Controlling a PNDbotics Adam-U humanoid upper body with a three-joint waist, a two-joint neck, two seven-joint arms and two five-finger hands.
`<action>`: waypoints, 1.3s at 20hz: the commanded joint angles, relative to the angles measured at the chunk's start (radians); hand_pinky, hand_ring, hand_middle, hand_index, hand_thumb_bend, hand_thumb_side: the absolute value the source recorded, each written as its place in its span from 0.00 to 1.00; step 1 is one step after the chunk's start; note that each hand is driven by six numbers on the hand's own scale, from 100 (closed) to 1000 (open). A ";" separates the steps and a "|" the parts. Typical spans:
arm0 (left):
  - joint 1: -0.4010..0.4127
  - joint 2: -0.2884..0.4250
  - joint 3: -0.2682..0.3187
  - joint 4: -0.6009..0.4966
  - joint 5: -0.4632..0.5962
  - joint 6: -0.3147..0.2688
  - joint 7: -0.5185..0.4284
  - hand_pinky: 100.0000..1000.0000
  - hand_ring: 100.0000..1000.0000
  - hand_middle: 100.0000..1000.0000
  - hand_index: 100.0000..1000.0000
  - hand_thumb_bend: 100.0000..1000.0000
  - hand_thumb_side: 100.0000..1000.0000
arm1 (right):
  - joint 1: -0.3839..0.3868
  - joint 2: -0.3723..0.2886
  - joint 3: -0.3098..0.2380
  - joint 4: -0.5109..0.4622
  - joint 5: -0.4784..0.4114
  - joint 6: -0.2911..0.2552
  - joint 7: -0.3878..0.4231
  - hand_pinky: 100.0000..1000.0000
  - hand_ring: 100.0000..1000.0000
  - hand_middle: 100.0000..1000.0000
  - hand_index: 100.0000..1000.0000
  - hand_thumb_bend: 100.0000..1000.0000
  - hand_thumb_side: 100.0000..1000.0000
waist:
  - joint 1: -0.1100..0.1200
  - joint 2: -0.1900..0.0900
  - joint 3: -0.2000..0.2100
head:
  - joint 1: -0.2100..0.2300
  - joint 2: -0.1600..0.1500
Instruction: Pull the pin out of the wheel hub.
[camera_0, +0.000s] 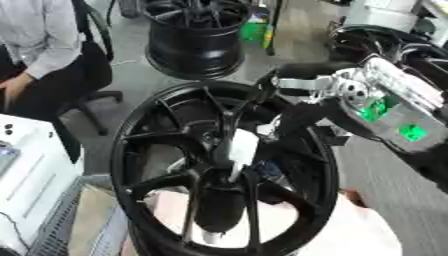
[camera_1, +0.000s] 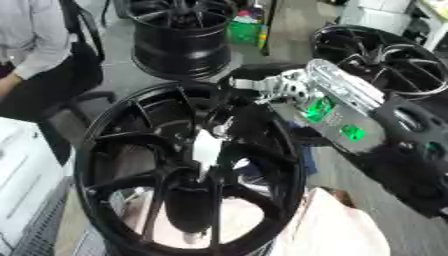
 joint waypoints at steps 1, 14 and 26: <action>-0.001 0.034 0.012 -0.017 -0.004 0.002 0.005 0.73 0.86 0.60 0.83 0.00 0.63 | -0.008 -0.010 -0.009 -0.031 -0.004 0.032 0.046 0.86 0.86 0.77 0.88 0.20 0.49 | 0.005 -0.013 -0.005 | 0.005 0.005; 0.013 0.050 0.015 -0.017 -0.010 0.009 0.007 0.74 0.86 0.60 0.83 0.00 0.64 | 0.051 0.056 -0.022 -0.030 0.007 0.064 0.057 0.86 0.87 0.77 0.88 0.16 0.52 | -0.001 -0.017 -0.007 | -0.024 0.005; 0.013 0.041 0.015 -0.017 -0.006 0.005 0.003 0.74 0.86 0.59 0.83 0.00 0.65 | 0.080 0.092 -0.030 0.050 0.040 0.045 0.016 0.87 0.88 0.78 0.89 0.18 0.51 | -0.004 -0.012 0.008 | -0.042 0.005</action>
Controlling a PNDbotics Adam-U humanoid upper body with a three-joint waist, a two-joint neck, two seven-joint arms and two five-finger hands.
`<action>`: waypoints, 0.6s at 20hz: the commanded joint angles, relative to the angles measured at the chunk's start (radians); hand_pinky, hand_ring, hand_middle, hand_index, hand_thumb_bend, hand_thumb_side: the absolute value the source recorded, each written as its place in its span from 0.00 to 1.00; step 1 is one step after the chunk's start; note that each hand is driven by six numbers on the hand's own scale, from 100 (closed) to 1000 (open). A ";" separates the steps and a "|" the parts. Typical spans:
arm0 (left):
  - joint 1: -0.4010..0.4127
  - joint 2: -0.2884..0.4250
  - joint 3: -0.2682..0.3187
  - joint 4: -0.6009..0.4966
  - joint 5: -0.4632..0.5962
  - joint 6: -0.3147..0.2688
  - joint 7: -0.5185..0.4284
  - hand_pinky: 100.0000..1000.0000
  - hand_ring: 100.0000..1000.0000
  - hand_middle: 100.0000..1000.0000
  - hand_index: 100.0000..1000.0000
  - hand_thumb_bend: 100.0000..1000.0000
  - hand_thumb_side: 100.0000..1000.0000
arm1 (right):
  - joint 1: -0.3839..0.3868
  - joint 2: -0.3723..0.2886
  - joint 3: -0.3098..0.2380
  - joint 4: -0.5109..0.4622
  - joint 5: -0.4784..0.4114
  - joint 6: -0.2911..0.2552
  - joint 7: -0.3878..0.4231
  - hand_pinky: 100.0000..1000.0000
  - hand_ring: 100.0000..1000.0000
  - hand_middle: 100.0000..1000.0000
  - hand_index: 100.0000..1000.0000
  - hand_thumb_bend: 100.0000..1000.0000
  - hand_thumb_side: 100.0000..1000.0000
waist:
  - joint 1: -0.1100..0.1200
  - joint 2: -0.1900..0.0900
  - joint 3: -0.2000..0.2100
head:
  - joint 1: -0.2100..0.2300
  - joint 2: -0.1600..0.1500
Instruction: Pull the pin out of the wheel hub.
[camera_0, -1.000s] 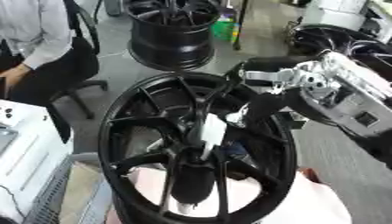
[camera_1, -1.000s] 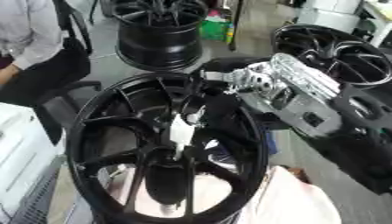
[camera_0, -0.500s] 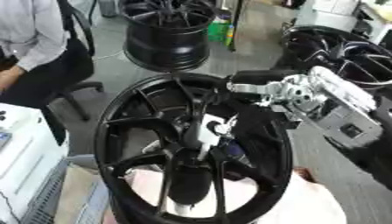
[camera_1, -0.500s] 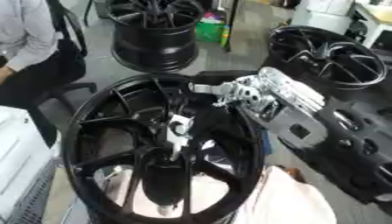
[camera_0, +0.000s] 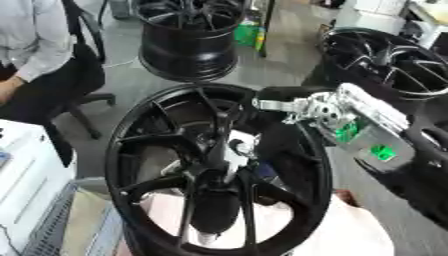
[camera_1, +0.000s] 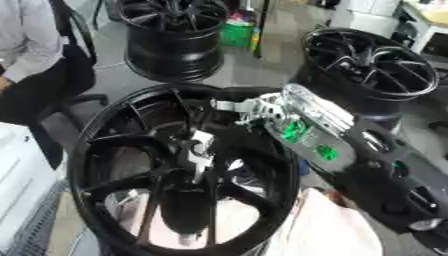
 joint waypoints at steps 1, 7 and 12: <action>-0.005 0.023 0.009 -0.017 -0.001 -0.002 -0.004 0.74 0.86 0.59 0.83 0.00 0.65 | -0.007 -0.003 -0.024 0.020 0.017 0.026 0.026 0.87 0.88 0.78 0.89 0.19 0.49 | 0.005 -0.004 0.004 | -0.006 0.005; -0.003 0.020 0.008 -0.017 0.002 -0.002 -0.007 0.74 0.86 0.59 0.83 0.00 0.65 | 0.002 0.010 -0.027 0.051 0.019 0.002 0.020 0.87 0.88 0.78 0.89 0.20 0.50 | 0.001 0.000 0.012 | -0.012 0.005; -0.003 0.018 0.007 -0.017 0.004 -0.003 -0.009 0.74 0.86 0.59 0.83 0.00 0.65 | 0.008 0.015 -0.032 0.075 0.019 0.000 0.018 0.87 0.88 0.78 0.89 0.21 0.48 | -0.001 0.002 0.014 | -0.015 0.005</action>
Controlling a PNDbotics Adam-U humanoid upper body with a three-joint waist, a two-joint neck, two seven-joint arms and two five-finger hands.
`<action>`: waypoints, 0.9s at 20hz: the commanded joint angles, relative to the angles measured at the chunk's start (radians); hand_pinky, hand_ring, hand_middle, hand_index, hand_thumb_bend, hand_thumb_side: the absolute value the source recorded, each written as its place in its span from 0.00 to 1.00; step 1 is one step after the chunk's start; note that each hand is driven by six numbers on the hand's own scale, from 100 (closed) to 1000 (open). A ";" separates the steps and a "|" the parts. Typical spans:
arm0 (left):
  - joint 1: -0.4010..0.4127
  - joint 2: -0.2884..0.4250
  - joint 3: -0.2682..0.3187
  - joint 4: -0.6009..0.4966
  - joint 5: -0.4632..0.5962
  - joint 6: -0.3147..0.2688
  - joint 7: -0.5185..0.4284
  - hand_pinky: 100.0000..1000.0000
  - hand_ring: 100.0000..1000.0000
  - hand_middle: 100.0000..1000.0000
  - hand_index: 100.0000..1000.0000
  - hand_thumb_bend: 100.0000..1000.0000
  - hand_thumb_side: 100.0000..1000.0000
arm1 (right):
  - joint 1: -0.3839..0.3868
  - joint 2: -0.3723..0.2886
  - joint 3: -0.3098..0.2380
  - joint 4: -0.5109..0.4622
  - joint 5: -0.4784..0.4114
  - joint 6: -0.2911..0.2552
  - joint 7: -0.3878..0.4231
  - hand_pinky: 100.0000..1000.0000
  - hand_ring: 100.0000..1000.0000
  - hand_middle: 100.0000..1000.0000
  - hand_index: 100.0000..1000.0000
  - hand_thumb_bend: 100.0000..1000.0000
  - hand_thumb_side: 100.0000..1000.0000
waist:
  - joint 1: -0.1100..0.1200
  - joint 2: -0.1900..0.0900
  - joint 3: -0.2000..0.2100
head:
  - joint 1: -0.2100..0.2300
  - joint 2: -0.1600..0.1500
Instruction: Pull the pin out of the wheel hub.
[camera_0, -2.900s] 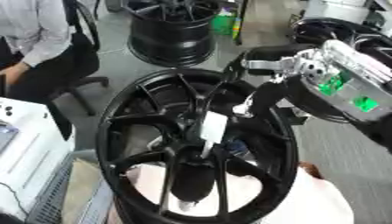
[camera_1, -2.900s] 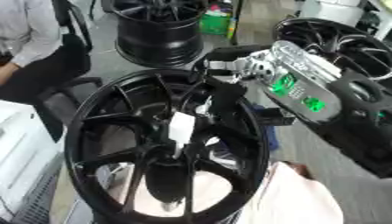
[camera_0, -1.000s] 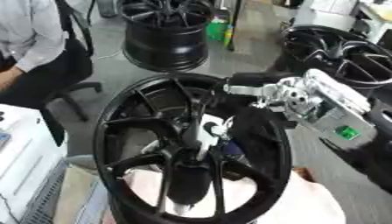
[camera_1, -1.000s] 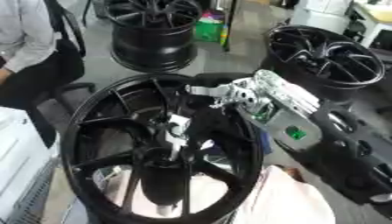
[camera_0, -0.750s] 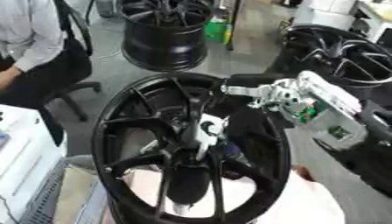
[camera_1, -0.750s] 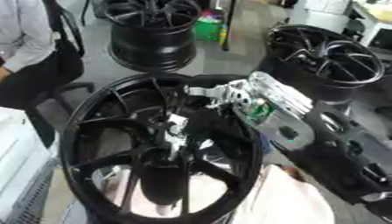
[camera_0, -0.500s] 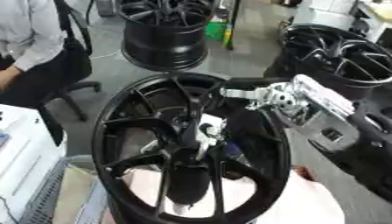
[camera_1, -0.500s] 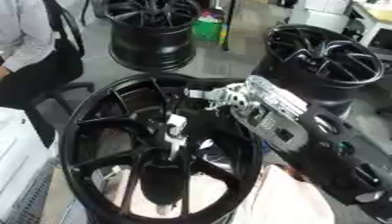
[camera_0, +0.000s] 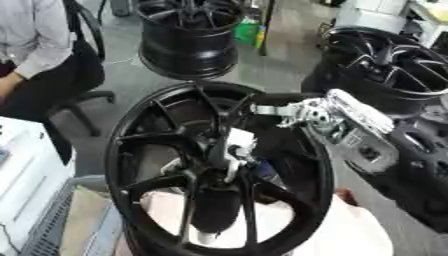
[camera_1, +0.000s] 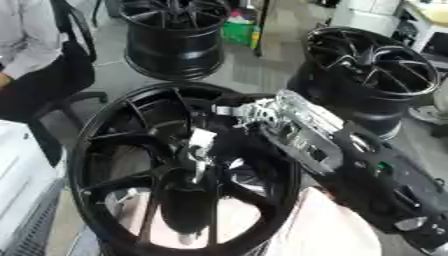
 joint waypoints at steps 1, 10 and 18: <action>-0.006 0.018 0.007 -0.017 0.003 -0.001 -0.004 0.74 0.86 0.59 0.83 0.00 0.66 | -0.007 -0.008 -0.021 0.012 0.004 0.010 0.011 0.87 0.88 0.78 0.89 0.21 0.48 | 0.005 -0.005 0.002 | -0.006 0.005; -0.001 0.015 0.008 -0.017 0.003 0.000 -0.005 0.74 0.86 0.59 0.83 0.00 0.66 | 0.004 0.001 -0.039 0.042 -0.016 0.007 -0.020 0.83 0.84 0.70 0.83 0.22 0.43 | 0.005 -0.001 0.005 | -0.010 0.005; 0.002 0.013 0.009 -0.017 0.004 0.001 -0.004 0.74 0.86 0.59 0.82 0.00 0.66 | 0.004 0.003 -0.057 0.037 -0.074 0.048 -0.135 0.76 0.74 0.48 0.65 0.08 0.34 | 0.006 -0.001 0.003 | -0.012 0.005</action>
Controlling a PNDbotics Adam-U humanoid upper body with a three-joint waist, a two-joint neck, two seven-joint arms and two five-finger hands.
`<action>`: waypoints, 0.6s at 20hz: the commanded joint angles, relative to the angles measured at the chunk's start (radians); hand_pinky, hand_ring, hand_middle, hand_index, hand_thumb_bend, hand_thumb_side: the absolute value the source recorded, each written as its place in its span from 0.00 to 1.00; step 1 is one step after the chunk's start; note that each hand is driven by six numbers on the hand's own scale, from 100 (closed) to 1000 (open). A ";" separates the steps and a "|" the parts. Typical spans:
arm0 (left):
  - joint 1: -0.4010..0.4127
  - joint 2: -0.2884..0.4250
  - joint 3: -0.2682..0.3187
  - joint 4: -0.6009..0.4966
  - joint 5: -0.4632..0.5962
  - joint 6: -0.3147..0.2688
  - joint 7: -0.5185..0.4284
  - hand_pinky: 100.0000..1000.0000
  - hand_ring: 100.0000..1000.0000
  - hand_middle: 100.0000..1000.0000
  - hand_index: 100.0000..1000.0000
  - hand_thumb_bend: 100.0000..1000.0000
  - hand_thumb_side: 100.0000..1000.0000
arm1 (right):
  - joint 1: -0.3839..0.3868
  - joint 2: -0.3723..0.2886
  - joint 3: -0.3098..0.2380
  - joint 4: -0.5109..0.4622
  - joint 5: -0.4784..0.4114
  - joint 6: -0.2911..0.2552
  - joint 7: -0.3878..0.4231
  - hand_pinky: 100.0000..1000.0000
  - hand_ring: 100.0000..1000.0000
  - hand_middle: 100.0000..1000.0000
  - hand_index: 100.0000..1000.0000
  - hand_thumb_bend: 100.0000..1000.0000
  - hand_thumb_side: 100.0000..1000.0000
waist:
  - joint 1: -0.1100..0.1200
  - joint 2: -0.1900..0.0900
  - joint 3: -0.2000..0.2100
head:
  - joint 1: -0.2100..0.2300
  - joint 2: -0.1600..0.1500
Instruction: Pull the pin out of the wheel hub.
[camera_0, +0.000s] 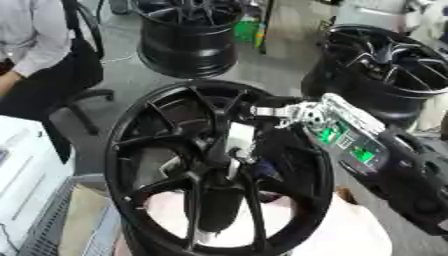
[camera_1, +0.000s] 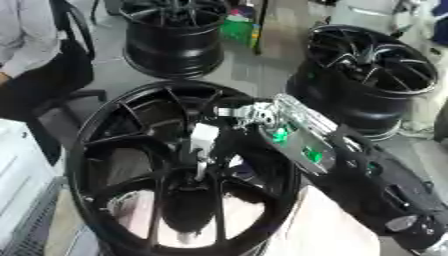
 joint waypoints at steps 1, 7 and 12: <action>-0.006 0.014 0.009 -0.017 0.003 0.001 -0.001 0.74 0.86 0.59 0.82 0.00 0.66 | -0.020 -0.020 -0.037 -0.007 -0.025 0.034 -0.055 0.75 0.73 0.45 0.63 0.05 0.33 | 0.009 -0.005 -0.001 | -0.004 0.005; -0.005 0.012 0.010 -0.017 0.002 0.002 0.000 0.74 0.86 0.59 0.82 0.00 0.66 | -0.022 -0.024 -0.034 -0.019 -0.073 0.067 -0.133 0.72 0.68 0.37 0.54 0.00 0.20 | 0.009 -0.006 -0.002 | -0.005 0.005; -0.005 0.012 0.012 -0.017 0.002 0.001 0.002 0.74 0.86 0.59 0.82 0.00 0.66 | -0.026 -0.030 -0.031 -0.023 -0.095 0.081 -0.152 0.69 0.62 0.32 0.49 0.00 0.00 | 0.009 -0.006 -0.003 | -0.004 0.005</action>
